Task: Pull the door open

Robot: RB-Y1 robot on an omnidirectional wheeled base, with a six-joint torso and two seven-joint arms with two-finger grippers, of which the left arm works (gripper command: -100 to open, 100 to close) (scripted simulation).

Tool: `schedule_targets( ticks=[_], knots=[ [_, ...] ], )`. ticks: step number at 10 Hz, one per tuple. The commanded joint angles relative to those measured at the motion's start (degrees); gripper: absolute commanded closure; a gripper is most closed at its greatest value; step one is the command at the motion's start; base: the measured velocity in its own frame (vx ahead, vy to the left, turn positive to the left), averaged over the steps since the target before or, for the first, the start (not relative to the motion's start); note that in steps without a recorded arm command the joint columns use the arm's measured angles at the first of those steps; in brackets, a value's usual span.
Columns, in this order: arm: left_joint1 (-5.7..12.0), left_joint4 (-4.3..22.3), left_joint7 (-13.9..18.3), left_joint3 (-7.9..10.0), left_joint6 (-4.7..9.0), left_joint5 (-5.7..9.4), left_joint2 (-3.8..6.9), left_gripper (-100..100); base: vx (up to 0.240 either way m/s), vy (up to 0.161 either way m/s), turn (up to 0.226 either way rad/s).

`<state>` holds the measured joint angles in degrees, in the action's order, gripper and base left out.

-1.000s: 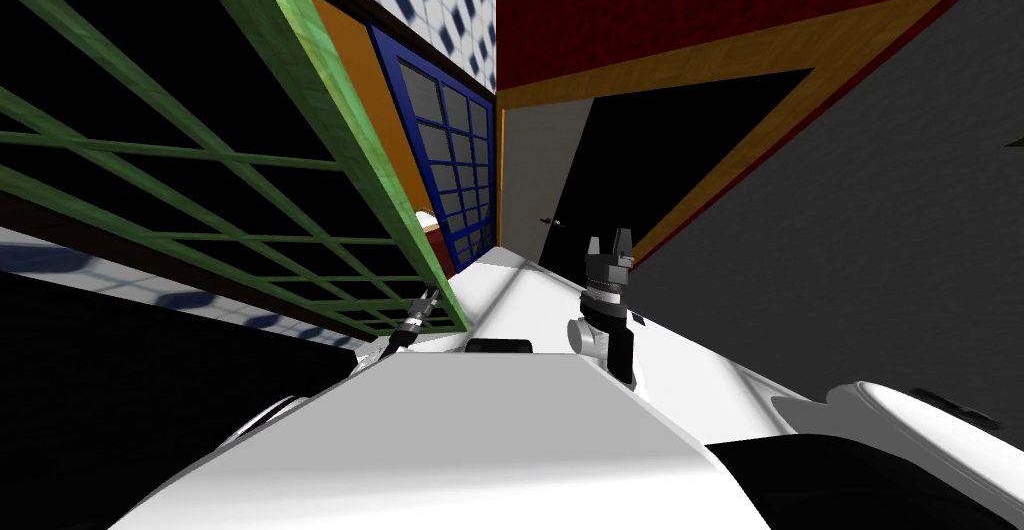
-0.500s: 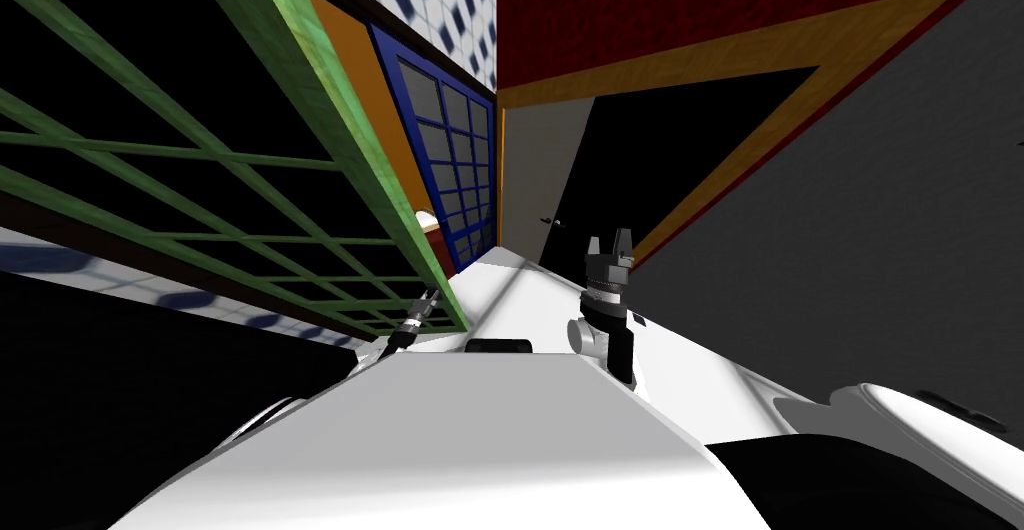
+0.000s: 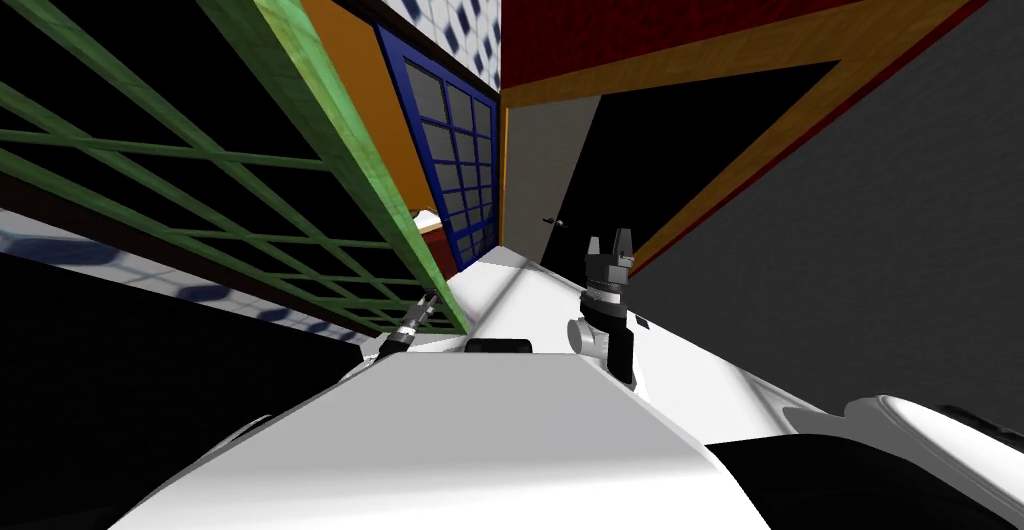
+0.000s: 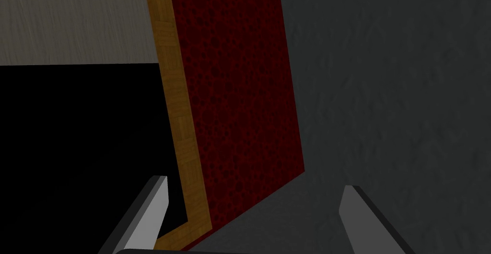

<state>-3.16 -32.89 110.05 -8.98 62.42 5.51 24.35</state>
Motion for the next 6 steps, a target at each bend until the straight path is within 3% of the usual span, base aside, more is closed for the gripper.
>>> schedule_targets(
  ticks=[1,3,4,6],
  knots=[
    [0.17,1.5,0.5,-0.45,1.85,-0.41,0.17,100,-0.003,0.000,0.013],
    [-1.55,1.3,1.8,-1.66,4.60,-1.56,1.31,100,-0.015,-0.003,0.040],
    [-1.55,1.3,1.8,-1.66,4.60,-1.56,1.31,100,-0.031,-0.002,0.067],
    [-3.18,1.2,3.0,-2.81,7.19,-2.64,2.39,100,-0.066,0.016,0.111]
  ],
)
